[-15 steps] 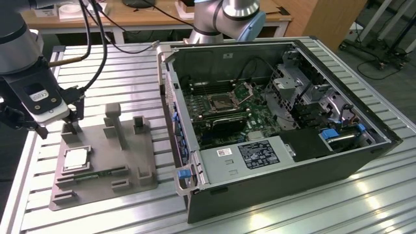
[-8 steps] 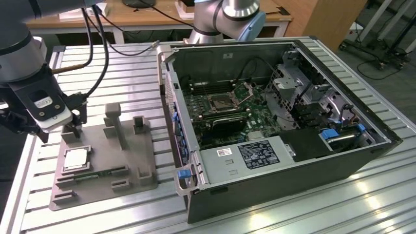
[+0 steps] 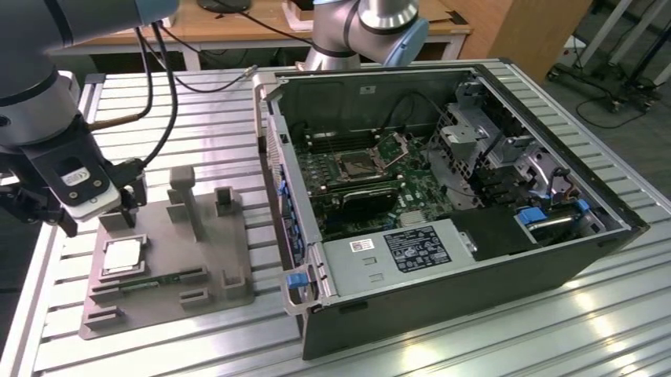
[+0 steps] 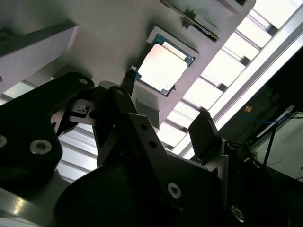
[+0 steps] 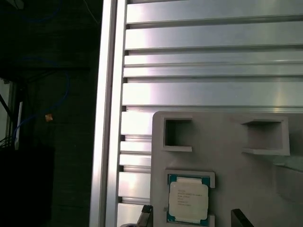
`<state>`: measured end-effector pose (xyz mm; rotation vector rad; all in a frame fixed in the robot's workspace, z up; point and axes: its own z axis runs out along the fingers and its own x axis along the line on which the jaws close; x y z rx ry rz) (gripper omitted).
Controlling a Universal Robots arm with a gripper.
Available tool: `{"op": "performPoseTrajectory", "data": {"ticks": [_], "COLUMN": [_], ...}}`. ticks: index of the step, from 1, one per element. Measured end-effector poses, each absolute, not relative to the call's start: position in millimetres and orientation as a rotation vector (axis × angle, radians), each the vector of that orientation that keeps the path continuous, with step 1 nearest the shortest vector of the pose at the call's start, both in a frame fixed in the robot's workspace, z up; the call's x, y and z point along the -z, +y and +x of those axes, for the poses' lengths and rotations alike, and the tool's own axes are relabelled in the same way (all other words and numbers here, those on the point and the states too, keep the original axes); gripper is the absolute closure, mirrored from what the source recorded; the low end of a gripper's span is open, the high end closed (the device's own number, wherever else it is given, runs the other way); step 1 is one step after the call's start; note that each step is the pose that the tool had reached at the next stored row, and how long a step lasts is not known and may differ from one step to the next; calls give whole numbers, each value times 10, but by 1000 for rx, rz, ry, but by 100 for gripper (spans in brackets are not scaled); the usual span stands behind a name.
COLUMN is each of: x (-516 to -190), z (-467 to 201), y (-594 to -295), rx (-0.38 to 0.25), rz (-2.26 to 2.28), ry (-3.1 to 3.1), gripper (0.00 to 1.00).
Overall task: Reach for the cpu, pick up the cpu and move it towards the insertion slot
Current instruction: 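Pick up the cpu and move it towards the insertion slot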
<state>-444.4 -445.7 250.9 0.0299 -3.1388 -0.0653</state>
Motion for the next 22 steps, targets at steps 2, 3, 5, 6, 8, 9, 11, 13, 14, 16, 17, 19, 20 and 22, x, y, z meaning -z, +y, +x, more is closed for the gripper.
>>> {"op": "performPoseTrajectory", "data": {"ticks": [2,3,5,6,8,9,11,13,14,16,17,19,20,22], "x": [-2486,-2475,-2460,-2457,-2451,-2449,-2446,-2446,-2446,-2446,-2446,-2445,-2444,-2438], "z": [-4444,-4444,-4443,-4444,-4444,-4443,-4444,-4445,-4445,-4445,-4445,-4445,-4445,-4445], "y": [-4459,-4460,-4461,-4462,-4462,-4462,-4462,-4462,-4462,-4462,-4462,-4462,-4462,-4462], "rx": [66,65,65,65,66,66,66,66,66,66,66,66,66,66], "rz": [30,30,30,30,30,30,30,30,30,30,30,30,30,30], "ry": [-3139,-3139,-3139,-3139,-3139,-3139,-3139,-3139,-3139,-3139,-3139,-3139,-3139,-3139], "gripper": [28,28,28,28,28,28,28,28,28,28,28,28,28,28]}}
